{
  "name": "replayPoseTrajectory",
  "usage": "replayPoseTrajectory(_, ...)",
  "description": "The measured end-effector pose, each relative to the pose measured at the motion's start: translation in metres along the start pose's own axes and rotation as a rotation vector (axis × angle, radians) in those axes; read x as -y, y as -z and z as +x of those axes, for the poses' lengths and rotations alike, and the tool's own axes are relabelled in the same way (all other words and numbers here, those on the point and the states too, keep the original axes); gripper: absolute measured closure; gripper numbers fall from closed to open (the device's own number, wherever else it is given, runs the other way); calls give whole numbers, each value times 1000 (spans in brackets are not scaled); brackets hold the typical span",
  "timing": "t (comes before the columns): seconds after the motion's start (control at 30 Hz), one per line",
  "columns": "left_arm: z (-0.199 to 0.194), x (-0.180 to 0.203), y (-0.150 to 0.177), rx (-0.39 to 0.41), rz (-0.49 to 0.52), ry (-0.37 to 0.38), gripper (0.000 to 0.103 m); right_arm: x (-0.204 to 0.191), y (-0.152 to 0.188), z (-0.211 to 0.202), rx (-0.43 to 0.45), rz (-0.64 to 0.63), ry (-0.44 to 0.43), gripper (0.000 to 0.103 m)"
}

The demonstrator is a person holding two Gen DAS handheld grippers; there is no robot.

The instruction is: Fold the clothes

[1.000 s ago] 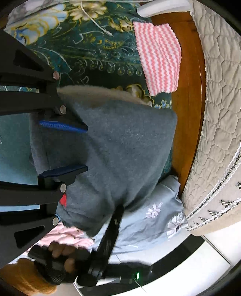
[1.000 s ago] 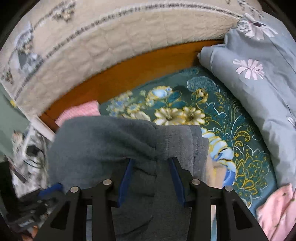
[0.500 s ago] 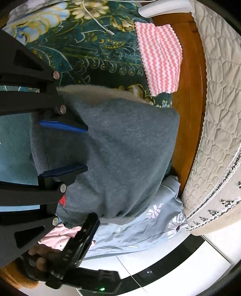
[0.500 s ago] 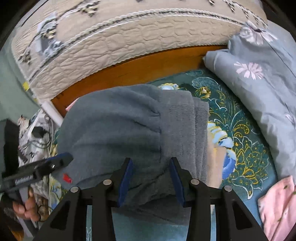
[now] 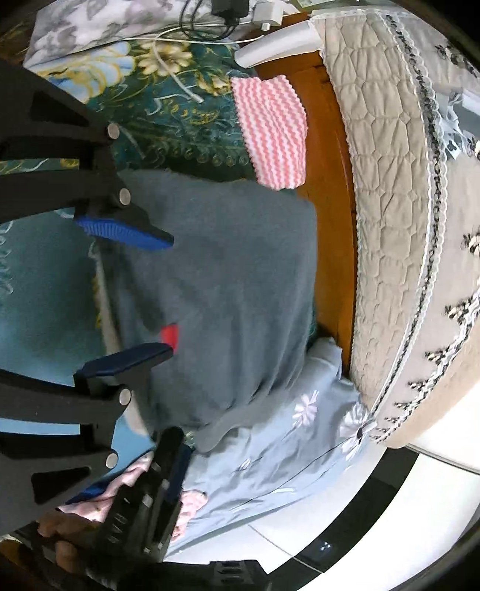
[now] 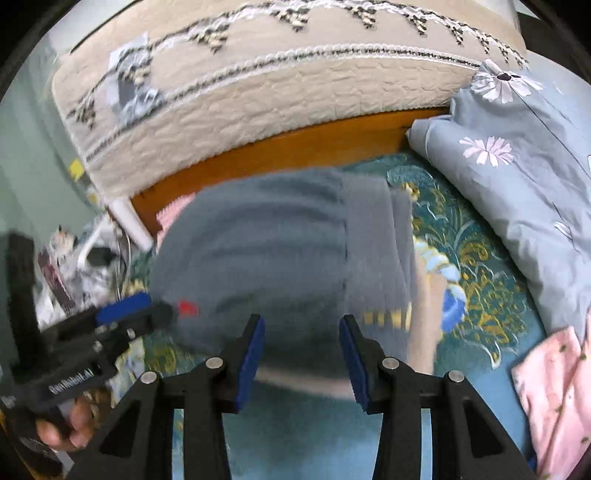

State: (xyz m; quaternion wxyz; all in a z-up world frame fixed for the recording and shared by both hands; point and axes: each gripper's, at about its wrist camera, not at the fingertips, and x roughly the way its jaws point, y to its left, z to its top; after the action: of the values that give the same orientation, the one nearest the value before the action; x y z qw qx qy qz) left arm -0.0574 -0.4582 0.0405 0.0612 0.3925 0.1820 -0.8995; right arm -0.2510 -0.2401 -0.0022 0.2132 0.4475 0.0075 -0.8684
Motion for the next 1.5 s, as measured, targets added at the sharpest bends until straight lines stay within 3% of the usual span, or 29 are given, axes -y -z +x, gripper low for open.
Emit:
replayPoseTrajectory(0.13,2,5,21,-34,-30,-16,47,6,19,8,-36,10,7,57)
replayPoseTrajectory(0.23,3,7,34,-46,-34,-50,31,12,31,13,-53,44,29,55)
replayPoseTrajectory(0.3,3,8,42,-49,-39,-60,31,15,36,14,-48,45,42,46)
replayPoseTrajectory(0.47,7,7,58,-62,-78,-90,22,16,46,14,-40,23,81,42)
replayPoseTrajectory(0.8,18,10,81,-82,-113,-150,21,15,62,16,-46,20,96,33)
replayPoseTrajectory(0.83,19,11,83,-86,-113,-153,21,15,63,17,-49,23,98,30)
replayPoseTrajectory(0.9,22,11,85,-94,-110,-159,21,17,65,17,-50,31,100,13)
replayPoseTrajectory(1.03,19,8,85,-90,-118,-160,21,19,68,15,-41,29,101,11)
replayPoseTrajectory(1.13,19,6,83,-90,-113,-169,21,20,69,16,-49,36,99,0)
replayPoseTrajectory(1.5,16,0,84,-47,-132,-188,21,11,74,21,-48,11,109,0)
